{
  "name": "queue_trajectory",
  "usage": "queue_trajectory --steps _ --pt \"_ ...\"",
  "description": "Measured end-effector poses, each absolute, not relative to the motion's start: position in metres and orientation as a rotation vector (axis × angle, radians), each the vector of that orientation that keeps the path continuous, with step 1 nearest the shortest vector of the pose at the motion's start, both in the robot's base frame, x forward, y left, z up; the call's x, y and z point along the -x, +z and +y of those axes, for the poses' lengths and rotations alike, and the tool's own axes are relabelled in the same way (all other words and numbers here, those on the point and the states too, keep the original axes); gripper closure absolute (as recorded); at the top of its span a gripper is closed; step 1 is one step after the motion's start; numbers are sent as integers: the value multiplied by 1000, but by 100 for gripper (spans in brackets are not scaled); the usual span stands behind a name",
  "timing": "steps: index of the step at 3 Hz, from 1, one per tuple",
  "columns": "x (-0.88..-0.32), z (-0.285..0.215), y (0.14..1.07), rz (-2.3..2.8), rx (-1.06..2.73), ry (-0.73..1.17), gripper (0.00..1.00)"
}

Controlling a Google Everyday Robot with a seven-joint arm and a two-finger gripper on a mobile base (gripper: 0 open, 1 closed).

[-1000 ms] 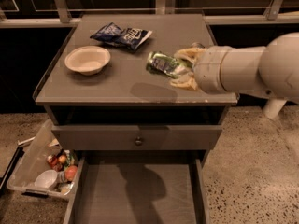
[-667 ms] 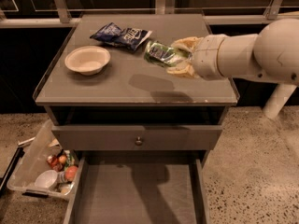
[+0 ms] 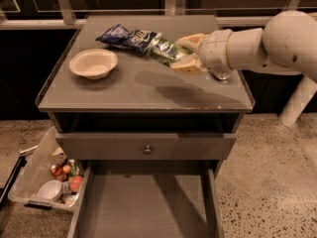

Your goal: Pick green can from middle drawer and place on counter

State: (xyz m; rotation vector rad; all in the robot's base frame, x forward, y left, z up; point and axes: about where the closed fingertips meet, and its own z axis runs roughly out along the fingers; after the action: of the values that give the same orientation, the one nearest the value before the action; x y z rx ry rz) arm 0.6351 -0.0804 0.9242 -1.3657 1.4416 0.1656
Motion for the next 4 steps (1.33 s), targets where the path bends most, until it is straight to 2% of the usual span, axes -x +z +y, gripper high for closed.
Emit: queue_trajectory --steps 2,4 --pt "-663 -80 909 1486 1317 302 100" --pt "-679 -87 878 1599 1301 318 100"
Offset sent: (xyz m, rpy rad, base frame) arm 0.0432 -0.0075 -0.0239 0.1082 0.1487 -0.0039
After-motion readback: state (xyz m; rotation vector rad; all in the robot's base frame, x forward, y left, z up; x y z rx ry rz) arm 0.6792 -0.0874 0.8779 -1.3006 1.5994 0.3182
